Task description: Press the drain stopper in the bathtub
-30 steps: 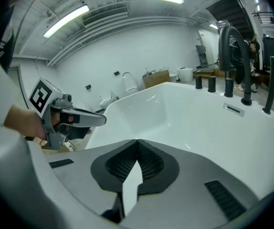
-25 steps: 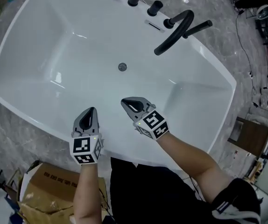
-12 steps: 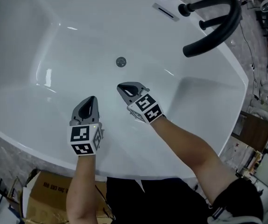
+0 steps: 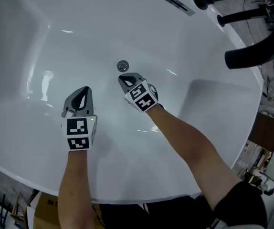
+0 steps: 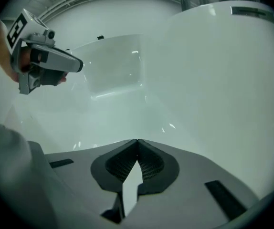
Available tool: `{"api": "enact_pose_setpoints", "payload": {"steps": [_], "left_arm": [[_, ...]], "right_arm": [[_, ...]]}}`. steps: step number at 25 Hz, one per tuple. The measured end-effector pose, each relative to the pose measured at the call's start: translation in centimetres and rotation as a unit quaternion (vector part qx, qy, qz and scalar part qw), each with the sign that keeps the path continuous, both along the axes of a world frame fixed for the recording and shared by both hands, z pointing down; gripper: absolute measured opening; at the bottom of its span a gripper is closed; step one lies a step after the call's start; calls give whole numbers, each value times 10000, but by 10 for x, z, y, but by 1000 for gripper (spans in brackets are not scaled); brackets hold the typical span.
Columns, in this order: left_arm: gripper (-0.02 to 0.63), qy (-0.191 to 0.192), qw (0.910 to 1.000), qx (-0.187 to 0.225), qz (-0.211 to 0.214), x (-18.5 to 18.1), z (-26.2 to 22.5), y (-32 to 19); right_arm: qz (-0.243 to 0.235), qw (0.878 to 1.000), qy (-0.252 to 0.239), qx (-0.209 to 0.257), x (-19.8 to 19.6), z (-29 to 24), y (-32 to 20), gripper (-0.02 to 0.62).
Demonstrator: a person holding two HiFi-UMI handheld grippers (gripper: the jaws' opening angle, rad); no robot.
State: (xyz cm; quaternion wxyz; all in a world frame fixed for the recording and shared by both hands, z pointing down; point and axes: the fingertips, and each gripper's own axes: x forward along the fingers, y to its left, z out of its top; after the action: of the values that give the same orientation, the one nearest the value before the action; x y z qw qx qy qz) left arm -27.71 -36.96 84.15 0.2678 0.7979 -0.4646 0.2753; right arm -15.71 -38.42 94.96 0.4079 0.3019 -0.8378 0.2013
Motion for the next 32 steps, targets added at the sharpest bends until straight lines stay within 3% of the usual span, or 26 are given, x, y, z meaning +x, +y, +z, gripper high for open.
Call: {"api": "enact_pose_setpoints", "payload": {"steps": [4, 12, 17, 26, 32], "left_arm": [[9, 38, 9993, -279, -261, -8, 41, -2], [9, -50, 9979, -629, 151, 6, 100, 13], [9, 25, 9965, -778, 303, 16, 112, 23], [9, 184, 9952, -934, 207, 16, 130, 26], [9, 253, 9942, -1042, 75, 15, 137, 27]], "right_arm": [[-4, 9994, 347, -85, 16, 44, -7, 15], [138, 9959, 886, -80, 36, 111, -34, 15], [158, 9895, 1425, -160, 57, 142, -41, 15], [77, 9817, 1831, -507, 55, 174, -46, 18], [2, 9803, 1937, -381, 54, 176, -47, 18]]}}
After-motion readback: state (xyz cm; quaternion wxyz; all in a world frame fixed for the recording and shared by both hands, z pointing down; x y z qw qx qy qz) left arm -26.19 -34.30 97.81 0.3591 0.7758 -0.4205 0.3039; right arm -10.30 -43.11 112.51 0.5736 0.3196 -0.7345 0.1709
